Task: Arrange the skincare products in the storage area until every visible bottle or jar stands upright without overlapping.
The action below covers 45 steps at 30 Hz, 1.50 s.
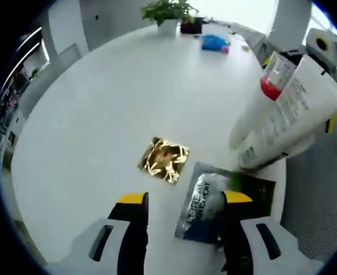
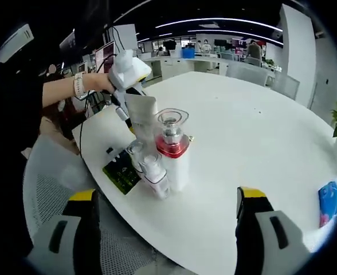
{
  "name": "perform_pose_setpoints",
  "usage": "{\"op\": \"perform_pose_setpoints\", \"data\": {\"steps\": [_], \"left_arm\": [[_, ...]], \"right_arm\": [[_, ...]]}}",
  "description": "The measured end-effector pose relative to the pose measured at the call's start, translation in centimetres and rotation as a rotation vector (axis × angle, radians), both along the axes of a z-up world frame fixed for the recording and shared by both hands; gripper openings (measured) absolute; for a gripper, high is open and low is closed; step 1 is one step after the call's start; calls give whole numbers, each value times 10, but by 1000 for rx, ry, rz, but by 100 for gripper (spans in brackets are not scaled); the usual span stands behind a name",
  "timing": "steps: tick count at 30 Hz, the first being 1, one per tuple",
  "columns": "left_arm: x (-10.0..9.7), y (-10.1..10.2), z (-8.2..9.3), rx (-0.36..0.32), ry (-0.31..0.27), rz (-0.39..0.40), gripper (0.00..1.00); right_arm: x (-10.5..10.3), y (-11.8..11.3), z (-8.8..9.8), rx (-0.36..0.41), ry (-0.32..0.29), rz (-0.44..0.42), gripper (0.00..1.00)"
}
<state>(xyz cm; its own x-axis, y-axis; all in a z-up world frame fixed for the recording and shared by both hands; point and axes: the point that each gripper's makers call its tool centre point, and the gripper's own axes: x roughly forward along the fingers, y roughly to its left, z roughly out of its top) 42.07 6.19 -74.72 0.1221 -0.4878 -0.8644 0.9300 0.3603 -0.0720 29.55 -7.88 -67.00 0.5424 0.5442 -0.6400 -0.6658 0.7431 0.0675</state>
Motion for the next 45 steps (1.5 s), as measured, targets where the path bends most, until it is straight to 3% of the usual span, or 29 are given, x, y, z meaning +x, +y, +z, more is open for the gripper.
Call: {"op": "perform_pose_setpoints", "data": {"steps": [6,20,29,45], "left_arm": [[3,-6,-15,17,65,62,48],[5,-12,-31,36,124,112,51],[-3,-18,-30,21,145,92,48],[-9,-43,-30,-10,154,26,30]], "right_arm": [[0,-3,0,-5,1,-3,100],[-3,-11,-5,-10,18,-18,100],[-1,-9,-6,-3,19,-16,100],[-4,-19,-10,-6,27,-41,100]]}}
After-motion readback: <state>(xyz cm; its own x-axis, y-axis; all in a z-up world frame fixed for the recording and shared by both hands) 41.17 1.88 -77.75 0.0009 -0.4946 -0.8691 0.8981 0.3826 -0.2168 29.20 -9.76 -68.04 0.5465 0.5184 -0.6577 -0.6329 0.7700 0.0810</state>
